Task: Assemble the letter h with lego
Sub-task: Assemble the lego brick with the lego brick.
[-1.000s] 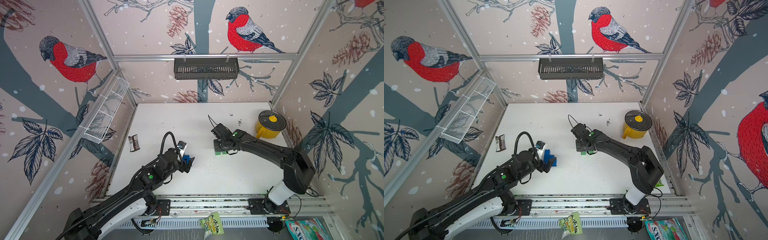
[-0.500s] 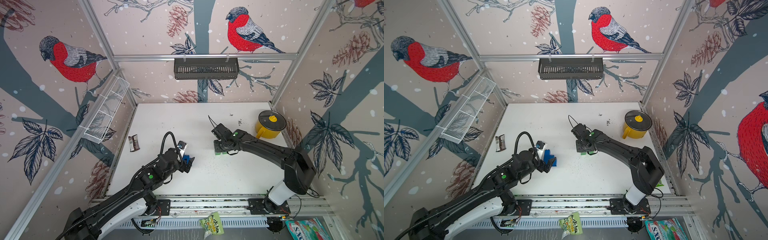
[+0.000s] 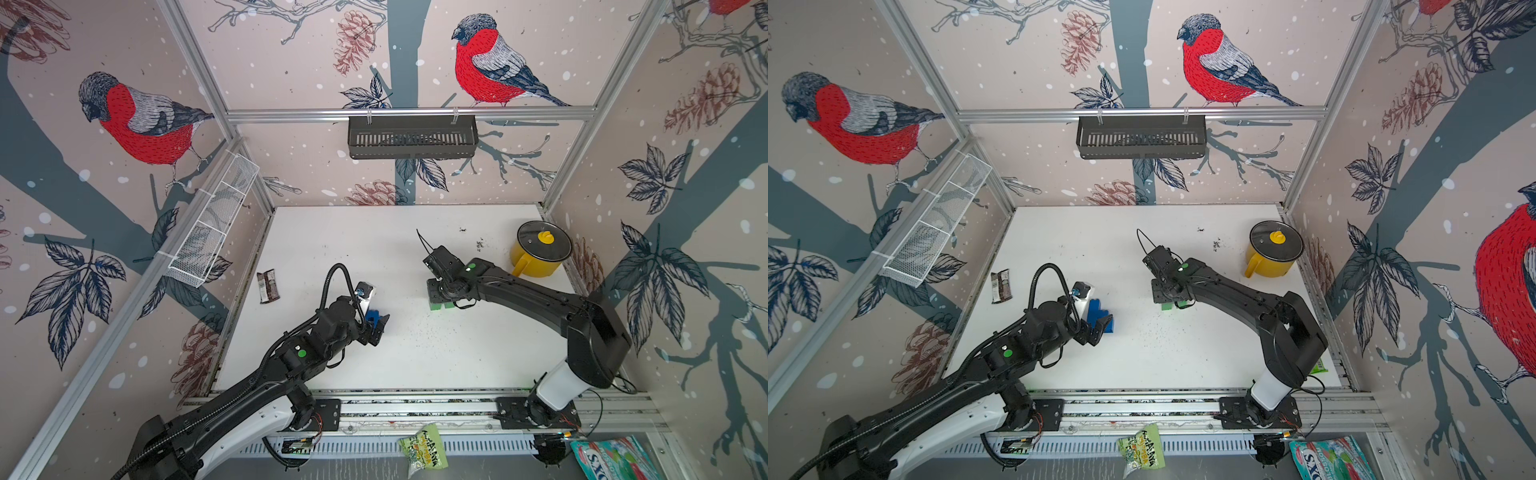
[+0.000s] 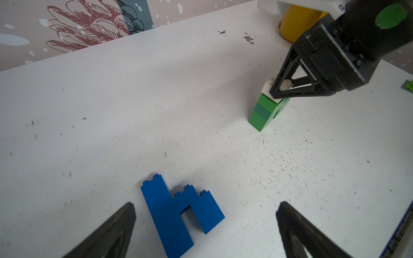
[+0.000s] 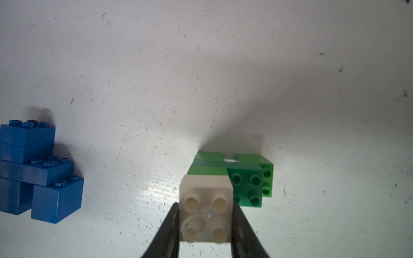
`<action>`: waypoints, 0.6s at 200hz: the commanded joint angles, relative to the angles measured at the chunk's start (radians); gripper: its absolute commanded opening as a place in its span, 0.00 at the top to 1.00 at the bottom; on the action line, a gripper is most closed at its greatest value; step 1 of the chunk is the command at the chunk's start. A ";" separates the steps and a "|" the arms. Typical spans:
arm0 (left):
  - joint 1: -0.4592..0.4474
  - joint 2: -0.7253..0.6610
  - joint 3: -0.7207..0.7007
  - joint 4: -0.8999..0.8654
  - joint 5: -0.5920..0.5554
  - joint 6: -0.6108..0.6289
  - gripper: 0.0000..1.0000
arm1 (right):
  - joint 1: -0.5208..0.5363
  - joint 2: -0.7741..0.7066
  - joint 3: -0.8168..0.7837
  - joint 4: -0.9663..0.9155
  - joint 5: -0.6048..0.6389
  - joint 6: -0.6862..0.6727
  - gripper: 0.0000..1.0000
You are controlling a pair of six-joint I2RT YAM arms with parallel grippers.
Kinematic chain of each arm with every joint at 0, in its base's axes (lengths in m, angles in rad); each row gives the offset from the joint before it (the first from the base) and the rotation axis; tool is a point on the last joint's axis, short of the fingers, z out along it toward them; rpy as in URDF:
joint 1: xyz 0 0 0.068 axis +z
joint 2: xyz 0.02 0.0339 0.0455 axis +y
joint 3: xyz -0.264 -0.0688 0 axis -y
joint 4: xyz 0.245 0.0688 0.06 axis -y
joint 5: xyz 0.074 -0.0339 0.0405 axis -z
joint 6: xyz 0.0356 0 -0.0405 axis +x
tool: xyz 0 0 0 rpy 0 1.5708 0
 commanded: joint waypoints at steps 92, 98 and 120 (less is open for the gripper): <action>-0.002 -0.002 0.005 0.011 0.012 0.003 0.02 | 0.008 -0.014 0.021 -0.056 -0.008 -0.031 1.00; -0.002 -0.002 0.005 0.011 0.012 0.003 0.02 | 0.008 -0.012 0.021 -0.055 -0.009 -0.037 1.00; -0.001 -0.005 0.004 0.011 0.010 0.002 0.02 | 0.005 -0.005 0.018 -0.060 -0.003 -0.054 1.00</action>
